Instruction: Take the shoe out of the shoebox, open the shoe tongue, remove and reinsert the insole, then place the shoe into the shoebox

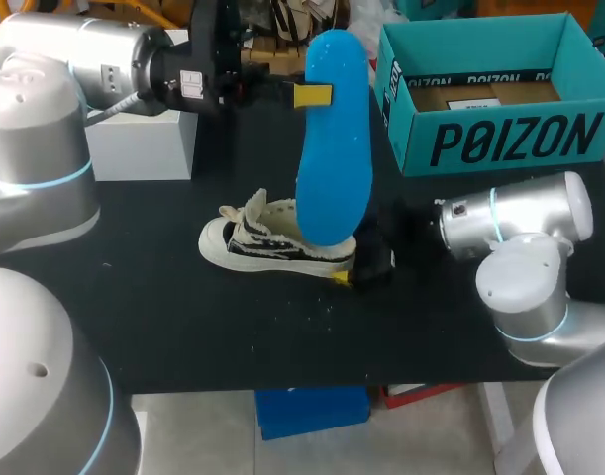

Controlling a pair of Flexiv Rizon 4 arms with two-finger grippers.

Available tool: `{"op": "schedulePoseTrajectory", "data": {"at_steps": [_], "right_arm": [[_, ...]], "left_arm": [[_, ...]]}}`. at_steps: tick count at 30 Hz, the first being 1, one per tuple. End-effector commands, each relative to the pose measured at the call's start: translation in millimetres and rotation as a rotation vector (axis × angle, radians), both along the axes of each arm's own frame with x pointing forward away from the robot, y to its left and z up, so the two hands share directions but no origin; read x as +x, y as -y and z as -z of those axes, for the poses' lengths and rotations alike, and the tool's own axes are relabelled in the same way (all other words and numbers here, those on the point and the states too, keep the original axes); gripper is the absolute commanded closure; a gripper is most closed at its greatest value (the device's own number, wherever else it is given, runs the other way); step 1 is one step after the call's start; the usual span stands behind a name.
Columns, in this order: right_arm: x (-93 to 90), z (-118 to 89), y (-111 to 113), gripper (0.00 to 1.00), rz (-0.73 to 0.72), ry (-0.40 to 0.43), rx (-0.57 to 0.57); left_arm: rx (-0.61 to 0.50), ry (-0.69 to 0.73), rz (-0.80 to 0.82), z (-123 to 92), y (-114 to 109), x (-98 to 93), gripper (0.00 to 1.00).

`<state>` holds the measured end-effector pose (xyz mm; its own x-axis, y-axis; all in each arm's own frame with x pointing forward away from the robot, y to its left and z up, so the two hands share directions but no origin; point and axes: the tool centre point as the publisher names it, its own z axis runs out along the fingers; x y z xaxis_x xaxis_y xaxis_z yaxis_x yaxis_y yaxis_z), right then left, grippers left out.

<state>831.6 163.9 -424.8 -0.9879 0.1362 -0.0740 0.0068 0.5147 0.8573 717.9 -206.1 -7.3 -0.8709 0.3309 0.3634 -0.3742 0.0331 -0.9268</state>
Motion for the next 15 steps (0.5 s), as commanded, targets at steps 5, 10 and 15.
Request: {"op": "schedulePoseTrajectory", "data": {"at_steps": [5, 10, 15], "right_arm": [[4.5, -32.4, 8.2, 0.00, -0.122, -0.051, -0.302], [1.5, -33.7, 5.7, 0.00, -0.129, -0.100, -0.452], [-0.6, -31.5, 3.6, 0.00, -0.126, -0.124, -0.528]], "left_arm": [[0.003, 0.000, -0.006, 0.0, 1.3, -1.3, 1.00], [0.003, 0.000, -0.006, 0.0, 1.3, -1.3, 1.00], [0.003, 0.000, -0.006, 0.0, 1.3, -1.3, 1.00]]}}
